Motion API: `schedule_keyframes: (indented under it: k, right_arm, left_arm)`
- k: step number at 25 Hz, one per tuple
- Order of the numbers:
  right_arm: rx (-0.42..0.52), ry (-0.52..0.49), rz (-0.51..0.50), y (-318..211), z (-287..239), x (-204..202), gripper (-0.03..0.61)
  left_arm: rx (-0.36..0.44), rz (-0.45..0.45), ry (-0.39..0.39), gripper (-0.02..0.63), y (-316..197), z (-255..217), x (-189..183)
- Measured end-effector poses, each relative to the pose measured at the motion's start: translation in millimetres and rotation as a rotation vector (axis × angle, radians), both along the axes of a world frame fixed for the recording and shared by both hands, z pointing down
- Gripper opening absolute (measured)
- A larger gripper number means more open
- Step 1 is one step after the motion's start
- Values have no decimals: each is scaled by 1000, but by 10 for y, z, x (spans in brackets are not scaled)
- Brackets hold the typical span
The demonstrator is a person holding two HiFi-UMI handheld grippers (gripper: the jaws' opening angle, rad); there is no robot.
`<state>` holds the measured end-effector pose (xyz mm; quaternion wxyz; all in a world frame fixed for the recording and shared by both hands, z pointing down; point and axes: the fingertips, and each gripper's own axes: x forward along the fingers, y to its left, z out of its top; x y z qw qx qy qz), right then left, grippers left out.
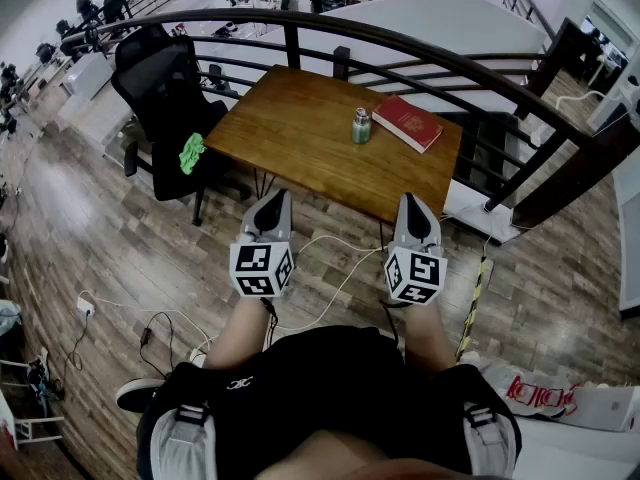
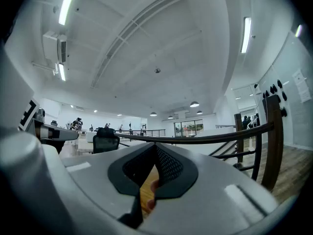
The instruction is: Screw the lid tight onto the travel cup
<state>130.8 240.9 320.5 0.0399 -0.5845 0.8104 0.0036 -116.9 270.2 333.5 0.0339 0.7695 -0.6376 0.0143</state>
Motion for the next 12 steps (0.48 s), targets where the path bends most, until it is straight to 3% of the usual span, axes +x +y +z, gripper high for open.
schedule_keyframes:
  k: [12]
  right_arm:
    - [3,-34,-39,73,-40,438,0]
  left_arm:
    - [-2,-49,44,54,108,-28,417]
